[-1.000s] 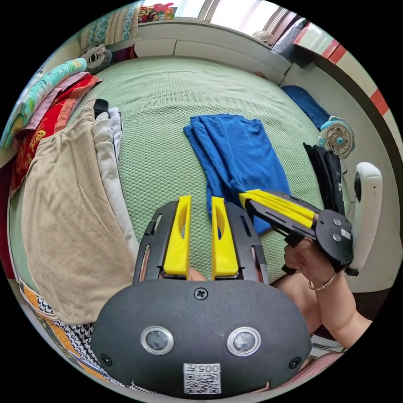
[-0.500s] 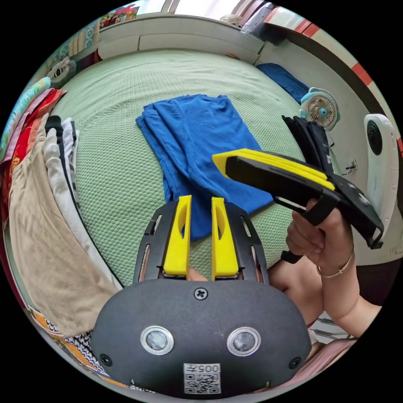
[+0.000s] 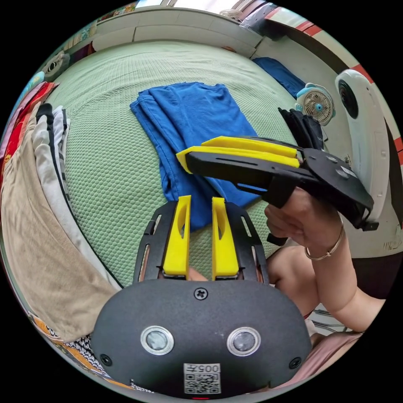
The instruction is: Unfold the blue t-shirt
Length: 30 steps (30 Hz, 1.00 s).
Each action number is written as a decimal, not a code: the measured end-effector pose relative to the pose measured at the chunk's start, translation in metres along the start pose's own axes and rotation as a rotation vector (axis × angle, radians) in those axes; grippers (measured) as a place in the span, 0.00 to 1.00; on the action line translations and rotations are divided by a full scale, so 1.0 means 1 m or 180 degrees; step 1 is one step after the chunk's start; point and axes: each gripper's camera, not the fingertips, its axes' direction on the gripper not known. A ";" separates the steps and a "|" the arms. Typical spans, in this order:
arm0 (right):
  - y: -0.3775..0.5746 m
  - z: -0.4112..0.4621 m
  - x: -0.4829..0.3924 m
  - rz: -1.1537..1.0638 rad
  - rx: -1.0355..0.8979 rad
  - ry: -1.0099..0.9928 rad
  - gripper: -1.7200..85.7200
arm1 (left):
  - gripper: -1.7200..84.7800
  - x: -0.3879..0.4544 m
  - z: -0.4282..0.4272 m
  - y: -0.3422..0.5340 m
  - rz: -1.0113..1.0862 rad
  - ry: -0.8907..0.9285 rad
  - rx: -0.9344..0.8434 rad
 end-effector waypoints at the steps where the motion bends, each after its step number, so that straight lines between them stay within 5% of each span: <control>1: 0.000 0.002 -0.002 -0.0027 -0.0013 0.0022 0.15 | 0.12 -0.001 0.001 0.000 0.0013 -0.0011 -0.0004; 15: -0.001 0.024 -0.023 -0.0363 -0.0159 0.0665 0.08 | 0.13 -0.017 -0.001 0.006 0.0023 -0.0005 0.0024; 24: 0.006 -0.001 0.001 -0.0093 -0.0028 0.0427 0.07 | 0.13 -0.026 -0.014 0.014 -0.0049 0.0092 0.0213; 30: 0.017 -0.024 0.024 0.0038 0.0161 0.0329 0.07 | 0.14 -0.029 -0.016 0.017 -0.0268 -0.0345 0.0301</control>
